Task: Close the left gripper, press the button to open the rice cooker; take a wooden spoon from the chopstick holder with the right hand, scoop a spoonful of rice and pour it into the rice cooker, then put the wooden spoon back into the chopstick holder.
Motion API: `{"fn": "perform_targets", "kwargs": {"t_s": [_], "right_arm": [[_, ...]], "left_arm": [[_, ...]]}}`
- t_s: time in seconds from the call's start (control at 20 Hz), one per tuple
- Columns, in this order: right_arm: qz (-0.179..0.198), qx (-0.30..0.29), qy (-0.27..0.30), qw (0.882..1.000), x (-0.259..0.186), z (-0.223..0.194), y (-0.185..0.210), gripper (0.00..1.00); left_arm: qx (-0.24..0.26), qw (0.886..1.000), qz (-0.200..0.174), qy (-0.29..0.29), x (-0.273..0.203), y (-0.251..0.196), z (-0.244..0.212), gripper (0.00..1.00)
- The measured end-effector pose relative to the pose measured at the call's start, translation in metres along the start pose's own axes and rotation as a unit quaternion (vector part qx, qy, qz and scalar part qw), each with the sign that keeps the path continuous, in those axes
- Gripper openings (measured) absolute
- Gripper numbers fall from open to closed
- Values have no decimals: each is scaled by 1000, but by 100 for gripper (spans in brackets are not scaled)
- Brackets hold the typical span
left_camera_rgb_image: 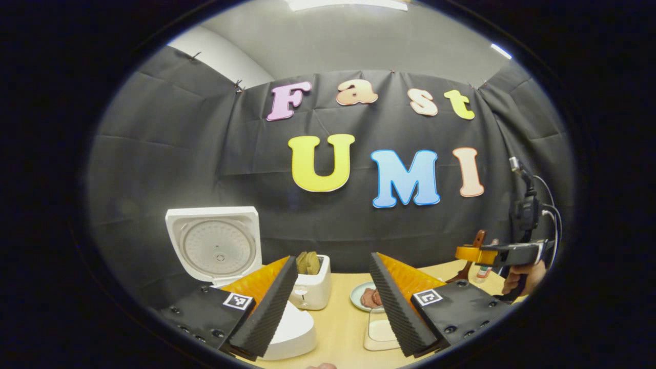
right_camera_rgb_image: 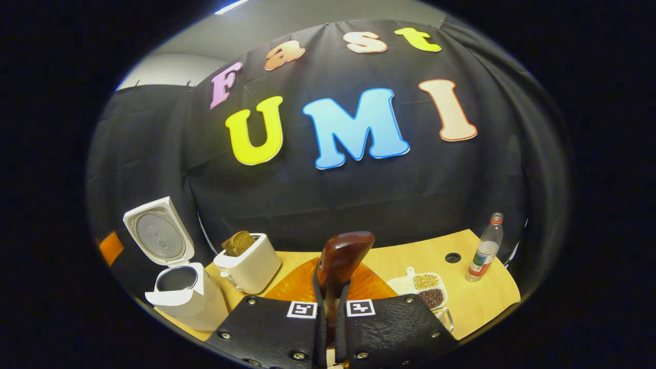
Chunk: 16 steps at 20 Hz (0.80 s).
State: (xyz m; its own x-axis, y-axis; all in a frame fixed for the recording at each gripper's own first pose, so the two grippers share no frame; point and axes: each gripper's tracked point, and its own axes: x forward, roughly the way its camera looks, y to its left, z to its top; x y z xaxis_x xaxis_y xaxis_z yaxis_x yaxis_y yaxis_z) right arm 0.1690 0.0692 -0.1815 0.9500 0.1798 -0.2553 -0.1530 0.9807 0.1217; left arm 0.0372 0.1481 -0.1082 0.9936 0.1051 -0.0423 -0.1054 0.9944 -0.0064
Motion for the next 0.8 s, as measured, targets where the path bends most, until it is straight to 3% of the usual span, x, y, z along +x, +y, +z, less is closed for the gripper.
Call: {"fn": "perform_targets", "kwargs": {"t_s": [0.3,0.6,0.65,0.8], "right_arm": [[-34,-56,51,997,35,-65,14,7],[-108,-75,88,987,59,-113,1,7],[-111,-74,104,986,62,-124,4,7],[-74,-75,124,987,71,-139,32,7]], "left_arm": [[-7,1000,4,5,-6,35,-7,100],[-6,1000,21,16,-12,65,-17,98],[-5,1000,25,17,-12,70,-19,98],[-4,999,33,21,-16,76,-22,98]]}}
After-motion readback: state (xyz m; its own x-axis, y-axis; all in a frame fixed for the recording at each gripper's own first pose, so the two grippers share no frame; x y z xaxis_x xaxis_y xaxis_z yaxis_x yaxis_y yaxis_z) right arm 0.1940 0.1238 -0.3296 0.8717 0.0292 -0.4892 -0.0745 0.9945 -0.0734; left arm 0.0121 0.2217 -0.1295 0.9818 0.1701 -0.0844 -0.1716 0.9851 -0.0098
